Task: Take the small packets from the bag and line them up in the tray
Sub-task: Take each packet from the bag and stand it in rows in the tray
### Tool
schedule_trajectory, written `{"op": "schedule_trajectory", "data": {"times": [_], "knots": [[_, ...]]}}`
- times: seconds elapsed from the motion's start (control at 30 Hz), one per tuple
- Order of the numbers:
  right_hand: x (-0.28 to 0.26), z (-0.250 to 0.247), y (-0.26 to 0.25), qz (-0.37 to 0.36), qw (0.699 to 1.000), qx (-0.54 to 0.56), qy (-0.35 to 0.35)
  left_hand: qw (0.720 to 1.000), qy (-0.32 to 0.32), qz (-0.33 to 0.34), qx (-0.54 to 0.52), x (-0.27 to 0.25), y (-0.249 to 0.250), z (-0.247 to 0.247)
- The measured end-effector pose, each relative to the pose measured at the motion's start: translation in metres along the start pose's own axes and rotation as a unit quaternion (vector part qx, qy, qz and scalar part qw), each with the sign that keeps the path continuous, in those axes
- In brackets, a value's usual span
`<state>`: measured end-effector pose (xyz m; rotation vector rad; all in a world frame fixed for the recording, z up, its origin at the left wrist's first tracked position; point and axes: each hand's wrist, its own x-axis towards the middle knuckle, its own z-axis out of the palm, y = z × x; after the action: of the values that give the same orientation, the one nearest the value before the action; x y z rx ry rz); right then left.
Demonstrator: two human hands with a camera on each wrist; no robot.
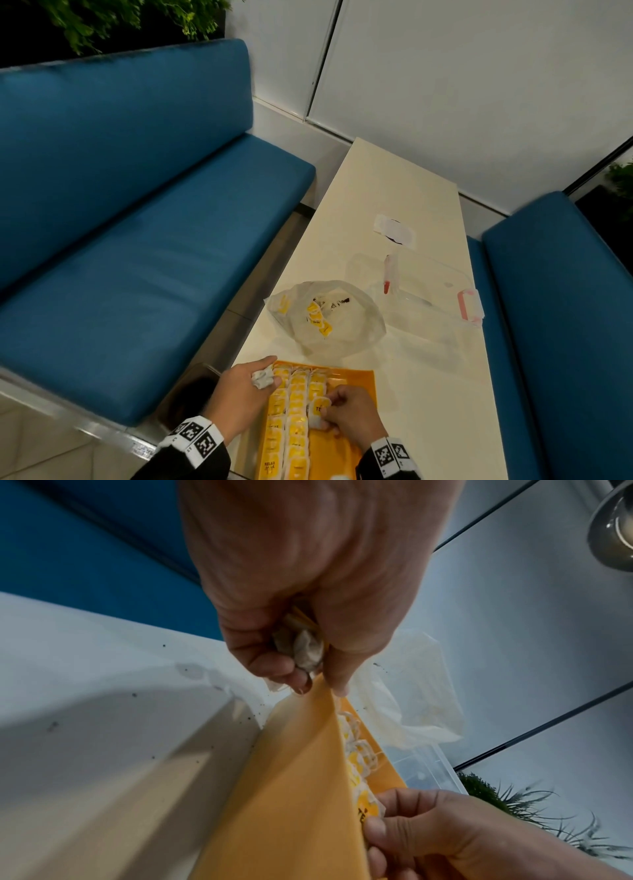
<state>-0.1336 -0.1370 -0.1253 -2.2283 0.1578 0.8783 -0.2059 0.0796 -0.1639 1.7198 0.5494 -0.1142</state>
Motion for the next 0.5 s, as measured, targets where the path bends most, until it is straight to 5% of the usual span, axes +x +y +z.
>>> {"op": "schedule_trajectory", "data": {"times": [0.5], "knots": [[0.024,0.024,0.004,0.008,0.997,0.013,0.077,1.0,0.002,-0.007,-0.003,-0.005,0.008,0.0]]}}
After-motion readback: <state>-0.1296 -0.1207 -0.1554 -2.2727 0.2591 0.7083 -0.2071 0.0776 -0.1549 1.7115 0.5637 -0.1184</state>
